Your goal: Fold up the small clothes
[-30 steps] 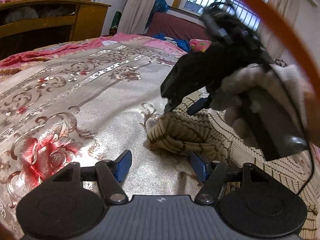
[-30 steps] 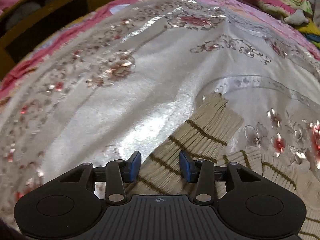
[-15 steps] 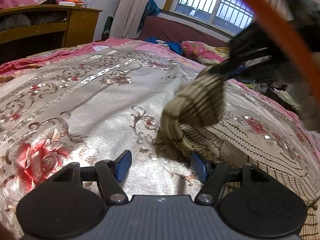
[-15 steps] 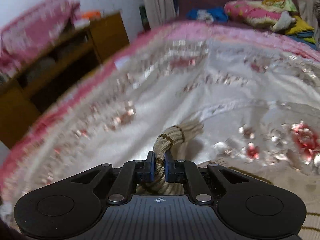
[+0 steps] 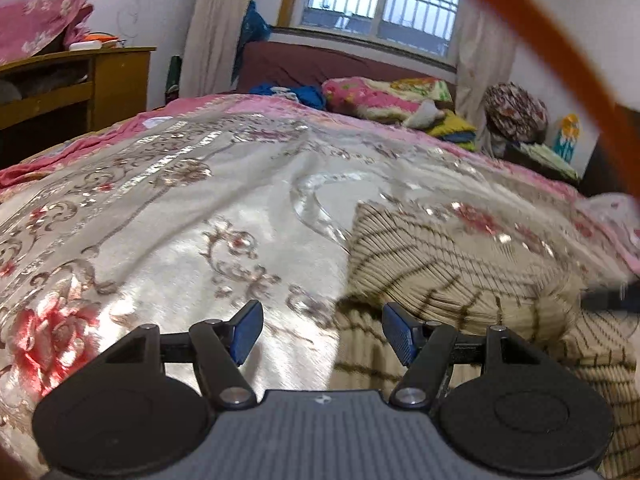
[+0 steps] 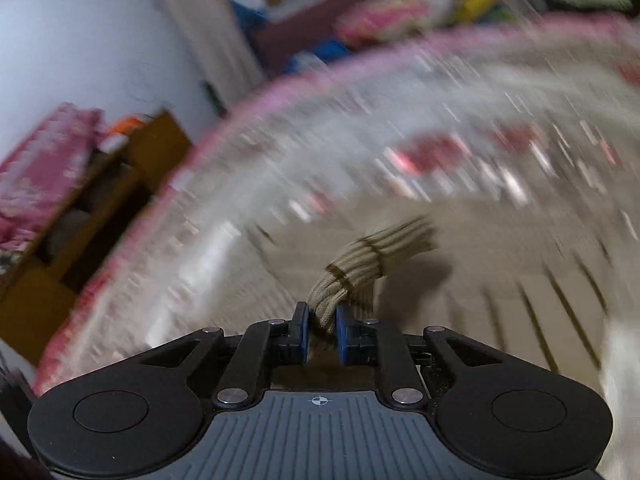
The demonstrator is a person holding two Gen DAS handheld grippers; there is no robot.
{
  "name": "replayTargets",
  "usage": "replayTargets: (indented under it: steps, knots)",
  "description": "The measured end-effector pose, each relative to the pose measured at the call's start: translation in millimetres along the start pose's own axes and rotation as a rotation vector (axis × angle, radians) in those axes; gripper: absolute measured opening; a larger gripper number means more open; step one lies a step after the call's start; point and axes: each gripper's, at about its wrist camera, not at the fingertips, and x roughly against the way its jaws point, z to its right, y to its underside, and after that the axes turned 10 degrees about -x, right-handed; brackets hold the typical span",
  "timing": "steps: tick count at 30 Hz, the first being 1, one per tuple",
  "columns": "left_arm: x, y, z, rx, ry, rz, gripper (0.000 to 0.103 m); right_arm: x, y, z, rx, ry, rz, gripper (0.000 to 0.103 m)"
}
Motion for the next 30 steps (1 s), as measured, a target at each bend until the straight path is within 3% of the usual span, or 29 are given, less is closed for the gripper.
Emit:
replayTargets:
  steps: [3,7,10,14,18,27,29,30]
  knots:
    - [1.7,1.3,10.7,-0.039,-0.006,-0.001,0.07,4.4,10.4,30.5,-0.088,0.017,-0.026,0.019]
    - [1.2,3.1,17.8,-0.071,-0.016,-0.001,0.07,12.6,-5.8,37.5,-0.146,-0.003,0.009,0.039]
    - [-0.5,4.6,19.1,-0.072,-0.011,-0.011,0.07,9.4,-20.5,41.1,-0.195,-0.003,0.014,0.045]
    - [-0.5,4.1,18.6,-0.076,-0.003,-0.01,0.07,-15.0,-22.0,59.5,-0.314,0.034,-0.064,0.047]
    - [-0.2,3.6,19.3,-0.082,0.001,-0.003,0.07,-27.6,-21.6,67.9,-0.404,0.02,-0.065,0.047]
    - [1.5,3.0,18.3,-0.068,0.012,0.001,0.07,-29.7,-42.6,67.6,-0.431,0.033,-0.036,0.033]
    - [1.0,3.3,19.2,-0.07,0.013,-0.001,0.07,-30.8,-43.3,65.2,-0.406,0.035,-0.045,0.013]
    - [0.7,3.4,20.0,-0.071,0.013,-0.002,0.07,-31.6,-43.1,65.2,-0.405,0.034,-0.05,0.009]
